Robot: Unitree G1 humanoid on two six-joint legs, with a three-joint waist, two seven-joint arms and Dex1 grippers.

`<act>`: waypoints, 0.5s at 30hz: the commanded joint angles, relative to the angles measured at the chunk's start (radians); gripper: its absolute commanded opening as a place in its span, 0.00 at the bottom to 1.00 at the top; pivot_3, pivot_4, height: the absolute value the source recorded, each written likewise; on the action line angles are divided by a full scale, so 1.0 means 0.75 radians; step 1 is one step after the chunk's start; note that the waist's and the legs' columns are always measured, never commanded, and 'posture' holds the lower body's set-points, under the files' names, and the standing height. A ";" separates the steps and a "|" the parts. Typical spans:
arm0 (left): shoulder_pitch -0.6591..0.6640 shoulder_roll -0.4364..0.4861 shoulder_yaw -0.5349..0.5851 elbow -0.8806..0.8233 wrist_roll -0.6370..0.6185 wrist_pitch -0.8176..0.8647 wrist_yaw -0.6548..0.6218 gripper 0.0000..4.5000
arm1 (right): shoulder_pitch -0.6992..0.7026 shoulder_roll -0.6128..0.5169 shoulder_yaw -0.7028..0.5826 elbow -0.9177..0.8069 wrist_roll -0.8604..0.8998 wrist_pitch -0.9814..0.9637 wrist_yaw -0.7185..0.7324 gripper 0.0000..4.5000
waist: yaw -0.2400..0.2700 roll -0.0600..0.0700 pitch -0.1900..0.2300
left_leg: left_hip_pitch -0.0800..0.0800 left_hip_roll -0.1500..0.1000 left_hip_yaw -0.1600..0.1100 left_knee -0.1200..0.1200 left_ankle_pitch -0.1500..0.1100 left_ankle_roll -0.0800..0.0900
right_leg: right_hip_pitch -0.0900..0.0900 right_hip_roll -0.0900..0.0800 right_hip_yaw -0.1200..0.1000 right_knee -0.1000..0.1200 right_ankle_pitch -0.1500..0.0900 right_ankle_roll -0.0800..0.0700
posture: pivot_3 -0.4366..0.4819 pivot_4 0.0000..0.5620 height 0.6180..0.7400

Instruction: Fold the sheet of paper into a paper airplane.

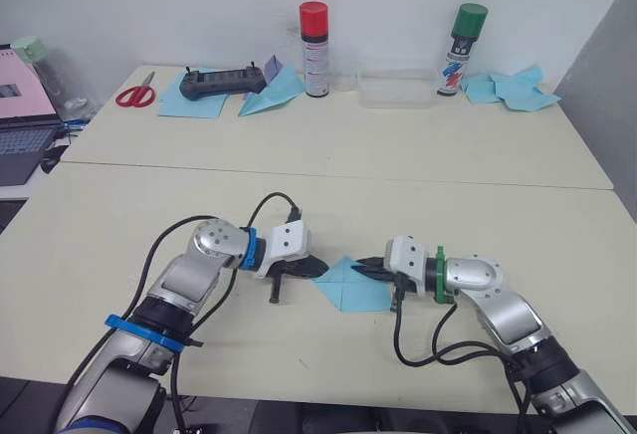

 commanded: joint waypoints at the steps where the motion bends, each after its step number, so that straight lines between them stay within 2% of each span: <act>1: 0.037 0.047 -0.006 0.012 0.041 0.023 -0.014 0.00 | -0.002 -0.020 0.003 0.003 -0.031 0.035 -0.004 0.00 | -0.001 0.000 0.000 | 0.000 0.000 0.000 0.000 0.000 0.000 | 0.000 0.000 0.000 0.000 0.000 0.000 | 0.48 0.27 1.00; 3: 0.026 0.051 0.022 0.002 0.018 0.036 -0.008 0.00 | 0.003 -0.020 0.011 0.001 -0.033 0.051 -0.005 0.00 | -0.001 0.000 0.000 | 0.000 0.000 0.000 0.000 0.000 0.000 | 0.000 0.000 0.000 0.000 0.000 0.000 | 0.48 0.27 1.00; 7: -0.026 0.011 0.187 -0.200 -0.251 0.334 0.008 0.00 | -0.002 -0.009 0.021 0.006 -0.041 0.046 -0.012 0.00 | -0.003 0.000 0.000 | -0.002 0.000 0.000 0.000 0.000 0.000 | -0.002 0.000 0.000 0.000 0.000 0.000 | 0.48 0.27 1.00; 10: -0.017 0.013 0.201 -0.299 -0.288 0.401 0.021 0.00 | -0.003 -0.007 0.019 0.006 -0.044 0.043 -0.009 0.00 | -0.002 0.000 0.000 | -0.005 0.000 -0.001 0.000 0.000 0.000 | -0.004 0.000 -0.001 0.000 0.000 0.000 | 0.48 0.27 1.00; 15: 0.076 0.022 0.105 -0.402 -0.190 0.387 0.072 0.00 | -0.004 0.002 0.015 0.002 -0.040 0.047 -0.008 0.00 | -0.003 0.000 0.000 | -0.004 0.000 0.000 -0.001 0.000 0.000 | -0.004 0.000 0.000 0.000 0.000 0.000 | 0.48 0.27 1.00</act>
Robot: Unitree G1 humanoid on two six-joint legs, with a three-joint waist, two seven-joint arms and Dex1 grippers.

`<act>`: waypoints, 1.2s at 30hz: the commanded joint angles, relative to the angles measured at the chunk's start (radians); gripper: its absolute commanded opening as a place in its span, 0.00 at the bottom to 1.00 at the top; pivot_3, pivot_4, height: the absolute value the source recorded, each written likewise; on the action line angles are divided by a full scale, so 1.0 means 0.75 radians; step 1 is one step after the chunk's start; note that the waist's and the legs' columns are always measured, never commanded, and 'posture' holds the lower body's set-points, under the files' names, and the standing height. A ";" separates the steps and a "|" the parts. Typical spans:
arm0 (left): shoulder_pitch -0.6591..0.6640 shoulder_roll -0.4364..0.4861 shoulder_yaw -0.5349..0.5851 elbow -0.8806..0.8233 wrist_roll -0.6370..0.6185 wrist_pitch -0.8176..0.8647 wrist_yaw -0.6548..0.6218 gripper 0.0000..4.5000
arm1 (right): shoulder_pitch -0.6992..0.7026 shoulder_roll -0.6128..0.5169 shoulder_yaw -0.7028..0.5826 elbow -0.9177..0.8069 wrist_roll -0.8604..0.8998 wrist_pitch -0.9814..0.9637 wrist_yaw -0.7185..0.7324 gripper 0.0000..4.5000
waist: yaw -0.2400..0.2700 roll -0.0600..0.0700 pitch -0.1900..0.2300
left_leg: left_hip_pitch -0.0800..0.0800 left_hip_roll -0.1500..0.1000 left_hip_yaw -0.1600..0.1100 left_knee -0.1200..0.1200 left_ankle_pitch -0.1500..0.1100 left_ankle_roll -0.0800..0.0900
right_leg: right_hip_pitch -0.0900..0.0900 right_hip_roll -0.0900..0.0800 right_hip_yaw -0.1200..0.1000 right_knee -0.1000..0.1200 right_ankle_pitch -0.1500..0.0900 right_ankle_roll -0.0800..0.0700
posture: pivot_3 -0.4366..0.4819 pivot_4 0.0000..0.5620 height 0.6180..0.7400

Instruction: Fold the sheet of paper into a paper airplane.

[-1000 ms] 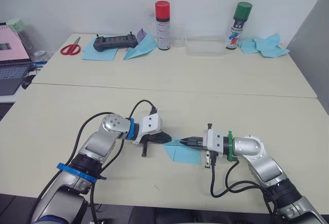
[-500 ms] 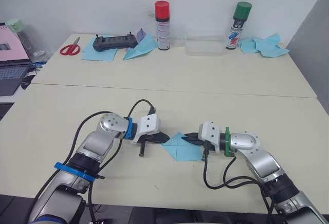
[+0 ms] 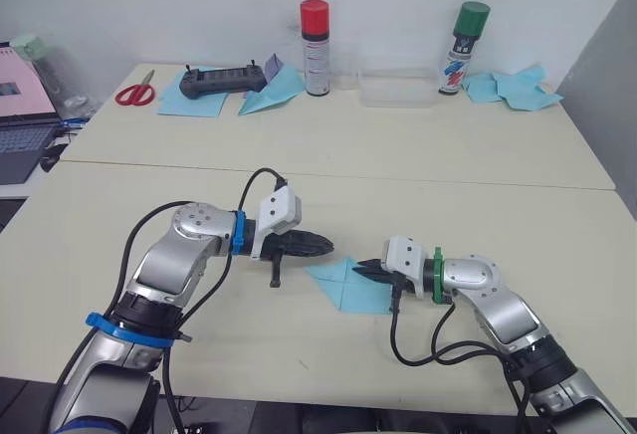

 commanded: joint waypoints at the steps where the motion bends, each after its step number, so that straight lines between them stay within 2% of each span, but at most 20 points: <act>1: 0.062 0.009 -0.075 -0.027 0.089 -0.055 0.044 0.00 | -0.002 -0.003 0.000 -0.008 -0.008 0.013 0.000 0.00 | 0.000 0.000 0.000 | 0.000 0.000 0.000 0.000 0.000 0.000 | 0.000 0.000 0.000 0.000 0.000 0.000 | 0.48 0.27 1.00; 4: 0.089 0.000 -0.121 0.051 0.199 -0.148 0.113 0.00 | -0.001 -0.004 -0.003 -0.018 -0.003 0.020 0.003 0.00 | 0.000 0.000 0.000 | 0.000 0.000 0.000 0.000 0.000 0.000 | 0.000 0.000 0.000 0.000 0.000 0.000 | 0.48 0.27 1.00; 9: 0.119 -0.021 -0.145 0.154 0.265 -0.222 0.164 0.00 | 0.003 -0.004 -0.021 -0.041 0.021 0.041 0.012 0.00 | 0.001 0.000 0.000 | 0.002 0.000 0.000 0.001 0.000 0.000 | 0.001 0.000 0.001 0.000 0.000 0.000 | 0.48 0.27 1.00; 12: 0.152 -0.024 -0.157 0.159 0.257 -0.221 0.157 0.00 | 0.000 -0.011 -0.042 -0.069 0.060 0.074 0.030 0.14 | 0.002 0.000 0.000 | 0.002 0.000 0.000 0.001 0.000 0.000 | 0.002 0.000 0.001 0.000 0.000 0.000 | 0.48 0.27 1.00; 16: 0.182 -0.033 -0.150 0.151 0.231 -0.191 0.147 0.00 | -0.035 -0.027 -0.168 -0.127 0.112 0.071 -0.029 0.44 | 0.002 0.000 0.000 | 0.002 0.000 0.000 0.001 0.000 0.000 | 0.002 0.000 0.001 0.000 0.000 0.000 | 0.48 0.27 1.00; 22: 0.187 -0.034 -0.135 0.142 0.225 -0.176 0.152 0.00 | -0.043 -0.015 -0.236 -0.250 0.239 0.113 0.008 0.44 | 0.001 0.000 0.000 | 0.003 0.000 0.000 0.000 0.000 0.000 | 0.002 0.000 0.000 0.000 0.000 0.000 | 0.48 0.27 1.00; 25: 0.184 -0.035 -0.134 0.144 0.220 -0.168 0.152 0.00 | -0.021 0.009 -0.182 -0.289 0.271 0.123 0.045 0.30 | 0.001 0.000 0.000 | 0.003 0.000 0.000 0.000 0.000 0.000 | 0.002 0.000 0.000 0.000 0.000 0.000 | 0.48 0.27 1.00; 28: 0.177 -0.037 -0.136 0.144 0.217 -0.158 0.154 0.00 | -0.006 0.023 -0.118 -0.271 0.241 0.134 0.042 0.06 | 0.001 0.000 0.000 | 0.003 0.000 0.000 0.000 0.000 0.000 | 0.002 0.000 0.001 -0.001 0.000 0.000 | 0.48 0.27 1.00; 29: 0.171 -0.038 -0.138 0.145 0.217 -0.155 0.153 0.00 | 0.002 0.026 -0.087 -0.249 0.216 0.137 0.035 0.01 | 0.001 0.000 0.000 | 0.003 0.000 0.000 0.000 0.000 0.000 | 0.002 0.000 0.001 -0.001 0.000 0.000 | 0.48 0.27 1.00; 36: 0.153 -0.035 -0.144 0.150 0.219 -0.145 0.146 0.00 | 0.019 -0.032 0.029 -0.118 0.064 0.113 0.039 0.01 | 0.002 0.000 0.000 | 0.003 0.000 0.001 0.000 0.000 0.000 | 0.002 0.000 0.001 -0.001 0.000 0.000 | 0.48 0.27 1.00</act>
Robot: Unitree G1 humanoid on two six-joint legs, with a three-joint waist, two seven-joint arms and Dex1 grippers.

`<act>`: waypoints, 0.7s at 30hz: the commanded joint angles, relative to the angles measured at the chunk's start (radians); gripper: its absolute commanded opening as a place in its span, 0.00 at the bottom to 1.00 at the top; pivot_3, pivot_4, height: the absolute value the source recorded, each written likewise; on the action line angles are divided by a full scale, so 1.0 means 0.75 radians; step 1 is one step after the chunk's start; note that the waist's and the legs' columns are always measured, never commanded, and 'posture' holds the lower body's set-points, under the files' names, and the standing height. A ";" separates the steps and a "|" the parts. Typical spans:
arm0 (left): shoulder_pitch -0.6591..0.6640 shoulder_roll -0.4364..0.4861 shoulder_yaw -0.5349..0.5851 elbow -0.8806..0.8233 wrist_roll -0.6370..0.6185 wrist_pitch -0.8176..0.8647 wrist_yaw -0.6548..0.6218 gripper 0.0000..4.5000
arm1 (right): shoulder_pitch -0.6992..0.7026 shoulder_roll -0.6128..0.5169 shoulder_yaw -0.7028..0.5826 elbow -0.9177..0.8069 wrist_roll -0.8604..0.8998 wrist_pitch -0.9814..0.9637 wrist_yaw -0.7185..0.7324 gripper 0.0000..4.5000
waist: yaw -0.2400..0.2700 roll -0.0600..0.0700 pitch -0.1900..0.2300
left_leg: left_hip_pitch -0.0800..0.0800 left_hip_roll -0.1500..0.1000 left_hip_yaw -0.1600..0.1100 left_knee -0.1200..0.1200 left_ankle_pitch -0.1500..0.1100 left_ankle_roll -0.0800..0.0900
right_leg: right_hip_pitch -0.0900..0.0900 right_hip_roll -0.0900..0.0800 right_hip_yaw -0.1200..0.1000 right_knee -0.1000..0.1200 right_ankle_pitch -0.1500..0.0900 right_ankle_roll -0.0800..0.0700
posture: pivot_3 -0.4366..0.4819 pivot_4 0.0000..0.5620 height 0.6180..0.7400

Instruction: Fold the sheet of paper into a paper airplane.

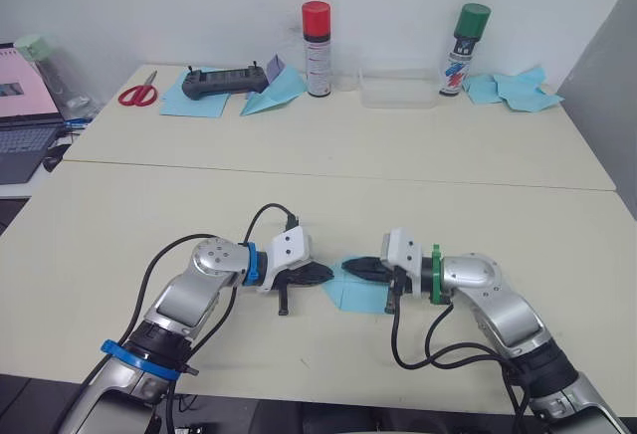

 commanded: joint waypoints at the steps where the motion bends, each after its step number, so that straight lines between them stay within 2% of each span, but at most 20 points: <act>1: 0.014 0.008 -0.037 0.039 0.037 0.042 -0.004 0.00 | -0.004 -0.032 0.018 0.006 -0.049 -0.004 0.009 0.01 | 0.000 0.000 0.000 | 0.000 0.000 0.000 0.000 0.000 0.000 | 0.000 0.000 0.000 0.000 0.000 0.000 | 0.48 0.27 1.00; 10: 0.009 -0.002 -0.040 0.044 0.043 0.047 0.003 0.00 | 0.068 -0.127 -0.036 -0.035 -0.042 0.134 -0.009 0.01 | 0.004 0.000 -0.001 | 0.000 0.000 0.000 0.000 0.000 0.000 | 0.001 0.000 0.000 -0.001 0.000 0.000 | 0.48 0.27 1.00; 16: 0.007 -0.012 -0.039 0.059 0.031 0.050 0.000 0.00 | 0.240 -0.302 -0.206 -0.127 0.038 0.207 0.009 0.01 | 0.013 0.000 -0.003 | 0.000 -0.001 0.000 0.000 0.000 0.000 | 0.003 -0.002 0.000 -0.004 0.000 0.001 | 0.48 0.27 1.00; 19: -0.002 -0.015 -0.042 0.073 0.032 0.043 -0.005 0.00 | 0.277 -0.328 -0.281 -0.164 0.087 0.214 -0.003 0.01 | 0.013 -0.001 -0.004 | 0.001 -0.001 0.000 0.000 0.000 0.000 | 0.004 -0.001 0.000 -0.005 0.000 0.001 | 0.48 0.27 1.00; 21: -0.010 -0.018 -0.043 0.084 0.030 0.037 -0.012 0.00 | 0.277 -0.292 -0.354 -0.210 0.184 0.192 -0.002 0.01 | 0.013 -0.001 -0.004 | 0.002 -0.001 0.000 0.000 0.000 0.000 | 0.004 -0.001 0.001 -0.005 0.000 0.001 | 0.48 0.27 1.00</act>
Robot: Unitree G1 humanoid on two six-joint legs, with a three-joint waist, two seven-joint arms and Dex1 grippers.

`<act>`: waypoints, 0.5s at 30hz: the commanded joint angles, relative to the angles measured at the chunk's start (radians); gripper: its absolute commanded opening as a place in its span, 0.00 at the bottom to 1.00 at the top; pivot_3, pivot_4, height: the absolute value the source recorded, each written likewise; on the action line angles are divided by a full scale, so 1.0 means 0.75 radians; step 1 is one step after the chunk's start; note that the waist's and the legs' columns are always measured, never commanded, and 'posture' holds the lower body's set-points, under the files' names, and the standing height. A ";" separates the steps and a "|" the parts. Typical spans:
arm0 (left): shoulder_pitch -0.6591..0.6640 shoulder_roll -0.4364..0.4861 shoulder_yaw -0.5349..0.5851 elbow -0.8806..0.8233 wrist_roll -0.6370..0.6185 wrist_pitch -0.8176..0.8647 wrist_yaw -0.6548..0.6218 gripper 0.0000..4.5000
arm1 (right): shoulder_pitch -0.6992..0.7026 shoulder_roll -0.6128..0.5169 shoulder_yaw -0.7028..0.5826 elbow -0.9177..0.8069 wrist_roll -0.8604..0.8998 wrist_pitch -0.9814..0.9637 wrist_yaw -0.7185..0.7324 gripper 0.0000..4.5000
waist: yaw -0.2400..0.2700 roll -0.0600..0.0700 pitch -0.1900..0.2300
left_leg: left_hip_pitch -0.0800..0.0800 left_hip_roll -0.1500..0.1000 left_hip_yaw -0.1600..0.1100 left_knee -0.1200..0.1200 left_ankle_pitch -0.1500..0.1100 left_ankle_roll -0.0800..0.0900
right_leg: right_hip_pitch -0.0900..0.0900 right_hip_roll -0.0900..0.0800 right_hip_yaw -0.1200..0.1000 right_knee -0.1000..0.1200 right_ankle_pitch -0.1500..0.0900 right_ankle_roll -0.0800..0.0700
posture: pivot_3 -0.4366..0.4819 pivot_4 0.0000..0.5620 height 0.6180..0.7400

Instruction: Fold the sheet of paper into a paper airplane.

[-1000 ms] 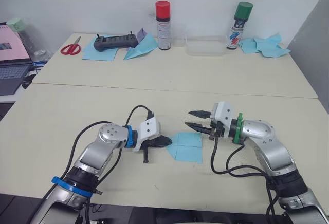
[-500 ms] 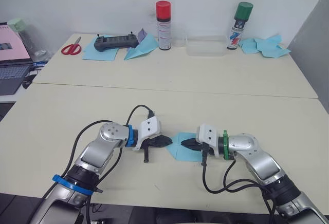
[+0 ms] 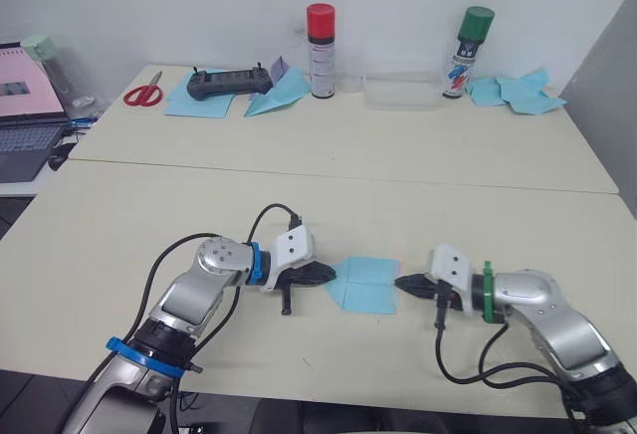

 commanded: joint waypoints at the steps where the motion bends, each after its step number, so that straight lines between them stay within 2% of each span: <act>1: 0.007 0.004 -0.031 0.060 0.032 0.018 -0.013 0.00 | 0.008 0.026 -0.116 -0.050 0.122 -0.018 0.009 0.01 | 0.000 0.000 0.000 | 0.000 0.000 0.000 0.000 0.000 0.000 | 0.000 0.000 0.000 0.000 0.000 0.000 | 0.48 0.27 1.00; 5: -0.008 -0.003 -0.025 0.076 0.026 0.014 -0.029 0.00 | -0.053 0.114 -0.116 -0.129 0.229 -0.018 0.017 0.01 | -0.005 0.000 0.000 | 0.000 0.000 0.001 0.000 0.000 0.000 | -0.001 0.000 0.001 0.000 0.000 0.000 | 0.48 0.27 1.00; 8: -0.015 -0.008 -0.024 0.079 0.023 0.015 -0.038 0.00 | -0.106 0.136 0.002 -0.117 0.121 -0.048 0.011 0.01 | -0.005 0.000 0.000 | 0.000 0.000 0.000 0.000 0.000 0.000 | -0.001 0.000 0.000 0.000 0.000 0.000 | 0.48 0.27 1.00; 15: -0.021 -0.016 -0.007 0.029 -0.001 0.037 -0.050 0.00 | -0.193 0.199 0.204 0.101 -0.108 -0.088 -0.064 0.01 | 0.005 0.000 0.000 | -0.003 0.000 0.001 -0.001 0.000 0.000 | -0.001 0.000 0.000 -0.005 0.001 0.001 | 0.48 0.27 1.00</act>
